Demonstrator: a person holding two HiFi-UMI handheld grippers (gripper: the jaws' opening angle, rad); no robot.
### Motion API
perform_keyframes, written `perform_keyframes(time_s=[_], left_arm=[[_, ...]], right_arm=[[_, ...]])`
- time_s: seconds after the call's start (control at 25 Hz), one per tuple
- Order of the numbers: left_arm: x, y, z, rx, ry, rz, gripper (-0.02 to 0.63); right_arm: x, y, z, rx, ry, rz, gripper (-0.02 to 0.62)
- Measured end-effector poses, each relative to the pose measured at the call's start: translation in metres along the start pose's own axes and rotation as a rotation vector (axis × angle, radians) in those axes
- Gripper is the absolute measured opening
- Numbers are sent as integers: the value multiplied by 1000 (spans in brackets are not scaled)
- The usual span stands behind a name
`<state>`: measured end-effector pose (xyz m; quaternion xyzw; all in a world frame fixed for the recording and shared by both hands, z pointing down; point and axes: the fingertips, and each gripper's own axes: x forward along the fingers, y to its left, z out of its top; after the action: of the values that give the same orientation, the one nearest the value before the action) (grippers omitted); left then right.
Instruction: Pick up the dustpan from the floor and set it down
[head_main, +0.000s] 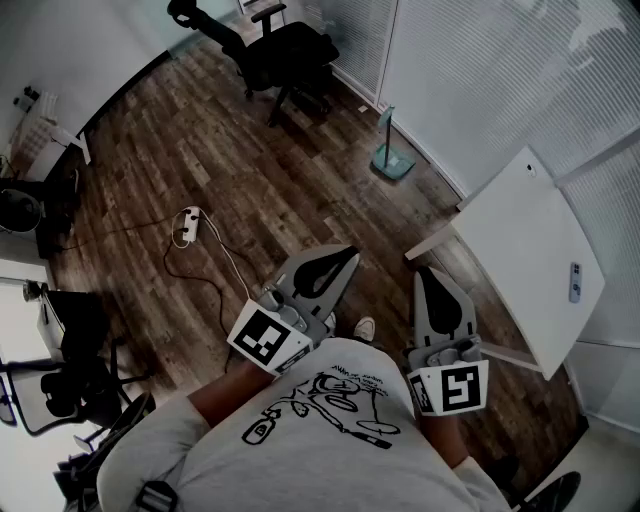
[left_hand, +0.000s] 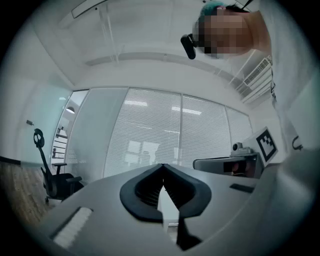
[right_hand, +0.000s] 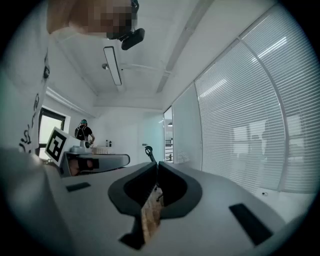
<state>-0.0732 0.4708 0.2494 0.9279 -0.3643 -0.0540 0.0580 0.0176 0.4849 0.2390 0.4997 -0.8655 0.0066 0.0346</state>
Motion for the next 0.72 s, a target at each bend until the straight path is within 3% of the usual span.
perform_keyframes(time_s=[0.72], left_arm=[[-21,45,-10,-37,23,-53,2]], right_arm=[[39,32,-9,-32,14,-63,12]])
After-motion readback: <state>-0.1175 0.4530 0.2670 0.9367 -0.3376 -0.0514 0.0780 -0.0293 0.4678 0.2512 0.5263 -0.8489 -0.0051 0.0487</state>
